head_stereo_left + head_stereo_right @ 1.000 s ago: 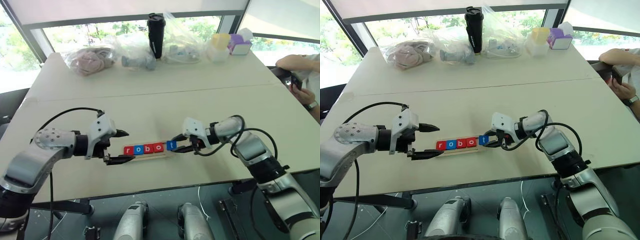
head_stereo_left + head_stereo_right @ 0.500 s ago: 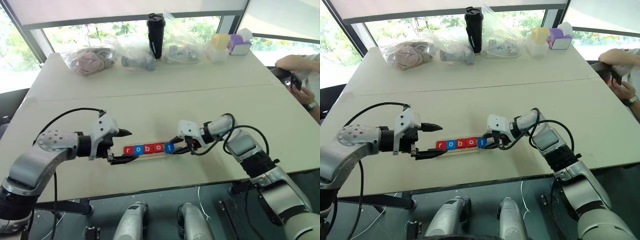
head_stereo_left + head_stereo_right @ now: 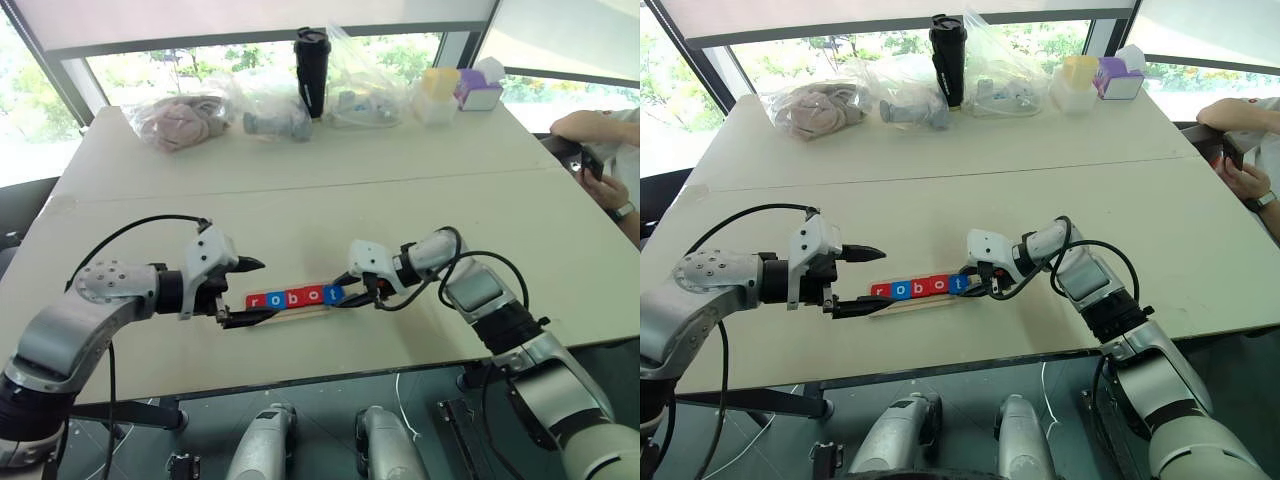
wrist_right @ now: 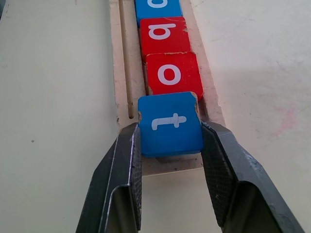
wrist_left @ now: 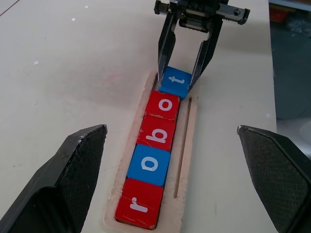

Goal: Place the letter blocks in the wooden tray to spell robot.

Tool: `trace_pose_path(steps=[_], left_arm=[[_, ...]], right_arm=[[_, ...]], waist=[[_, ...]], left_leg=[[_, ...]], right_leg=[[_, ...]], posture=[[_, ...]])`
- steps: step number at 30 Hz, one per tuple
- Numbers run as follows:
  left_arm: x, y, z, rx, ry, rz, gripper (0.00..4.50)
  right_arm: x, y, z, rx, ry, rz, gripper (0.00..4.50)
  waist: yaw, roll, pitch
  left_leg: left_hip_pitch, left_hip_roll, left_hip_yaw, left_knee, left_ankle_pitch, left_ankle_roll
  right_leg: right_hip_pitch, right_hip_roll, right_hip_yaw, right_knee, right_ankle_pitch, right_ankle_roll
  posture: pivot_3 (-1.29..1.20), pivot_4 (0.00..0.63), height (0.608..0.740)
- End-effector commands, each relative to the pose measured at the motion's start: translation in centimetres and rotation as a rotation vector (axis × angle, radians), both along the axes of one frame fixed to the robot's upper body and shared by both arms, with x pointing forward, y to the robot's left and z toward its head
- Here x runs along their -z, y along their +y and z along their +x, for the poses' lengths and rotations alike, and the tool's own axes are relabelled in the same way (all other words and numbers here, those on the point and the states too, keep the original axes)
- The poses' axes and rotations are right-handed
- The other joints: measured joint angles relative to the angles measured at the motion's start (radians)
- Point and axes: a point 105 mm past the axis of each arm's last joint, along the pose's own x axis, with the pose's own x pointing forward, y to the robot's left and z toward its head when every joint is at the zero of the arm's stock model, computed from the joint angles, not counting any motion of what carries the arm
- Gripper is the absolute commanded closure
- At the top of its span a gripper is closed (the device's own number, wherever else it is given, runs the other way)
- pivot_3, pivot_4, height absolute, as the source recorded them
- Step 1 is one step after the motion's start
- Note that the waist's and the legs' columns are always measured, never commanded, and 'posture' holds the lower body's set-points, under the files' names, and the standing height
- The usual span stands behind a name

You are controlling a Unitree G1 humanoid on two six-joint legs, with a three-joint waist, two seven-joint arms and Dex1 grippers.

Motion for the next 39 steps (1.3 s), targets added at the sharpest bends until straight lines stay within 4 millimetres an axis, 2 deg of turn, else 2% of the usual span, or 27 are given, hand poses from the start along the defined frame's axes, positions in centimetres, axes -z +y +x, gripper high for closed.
trace_pose_path(steps=[1, 13, 17, 20, 25, 29, 33, 39], left_arm=[[-0.8, -0.2, -0.1, 0.012, -0.034, -0.008, 0.0], [-0.8, -0.3, 0.0, 0.011, -0.038, -0.009, 0.0], [-0.8, -0.3, -0.1, 0.01, -0.039, -0.008, 0.0], [-0.8, -0.2, -0.1, 0.008, -0.038, -0.007, 0.0], [-0.8, -0.1, 0.0, 0.005, -0.038, -0.007, 0.0], [-0.8, -0.1, 0.0, 0.004, -0.038, -0.006, 0.0], [-0.8, 0.1, 0.1, 0.002, -0.039, -0.004, 0.0], [-0.9, 0.2, 0.3, -0.001, -0.04, -0.004, 0.0]], right_arm=[[-0.6, 0.2, 0.5, 0.01, -0.013, 0.014, 3.36], [-0.3, 0.5, 0.8, 0.005, -0.012, 0.015, 3.36], [-0.5, 0.5, 1.0, 0.016, -0.035, 0.02, 1.43], [-1.9, 0.2, 1.4, 0.036, -0.082, 0.05, 0.03], [-4.8, 0.0, 1.5, 0.069, -0.132, 0.145, 0.03], [-6.2, -0.3, 1.4, 0.117, -0.111, 0.222, 0.03], [-5.7, -1.7, 1.9, 0.199, -0.121, 0.217, 0.03], [-3.2, -2.7, 3.3, 0.282, -0.195, 0.131, 0.03]], waist=[[0.0, 0.0, 0.0], [-0.002, 0.0, 0.0], [-0.002, 0.0, 0.0], [0.0, 0.0, 0.0], [0.001, 0.0, 0.0], [0.001, 0.0, 0.0], [0.003, 0.0, 0.0], [0.0, 0.0, 0.0]], left_leg=[[0.0, 0.0, 0.0, 0.0, 0.0, 0.0], [0.0, 0.0, 0.0, 0.0, 0.0, 0.0], [0.001, 0.0, 0.0, 0.0, 0.0, 0.0], [0.0, 0.0, 0.0, 0.0, 0.0, 0.0], [0.0, 0.0, 0.0, 0.0, 0.0, 0.0], [0.0, 0.0, 0.0, 0.0, 0.0, 0.0], [0.0, 0.0, 0.0, 0.0, 0.0, -0.001], [0.0, 0.0, 0.0, 0.0, 0.0, -0.001]], right_leg=[[0.0, 0.0, 0.0, 0.0, 0.0, 0.0], [0.0, 0.0, 0.0, 0.001, 0.0, 0.0], [0.0, 0.0, 0.0, 0.001, 0.0, 0.0], [0.0, 0.0, 0.0, 0.001, 0.0, 0.0], [0.0, 0.0, 0.0, 0.001, 0.0, 0.0], [0.0, 0.0, 0.0, 0.001, 0.0, 0.0], [0.0, 0.0, 0.0, 0.0, 0.0, 0.0], [0.0, 0.0, 0.0, 0.0, 0.0, 0.0]], posture=[[0.0, 0.15, 0.74], [0.0, 0.15, 0.74], [0.0, 0.15, 0.74], [0.0, 0.15, 0.74], [0.0, 0.15, 0.74], [0.0, 0.15, 0.74], [0.0, 0.15, 0.74], [0.0, 0.15, 0.74]])
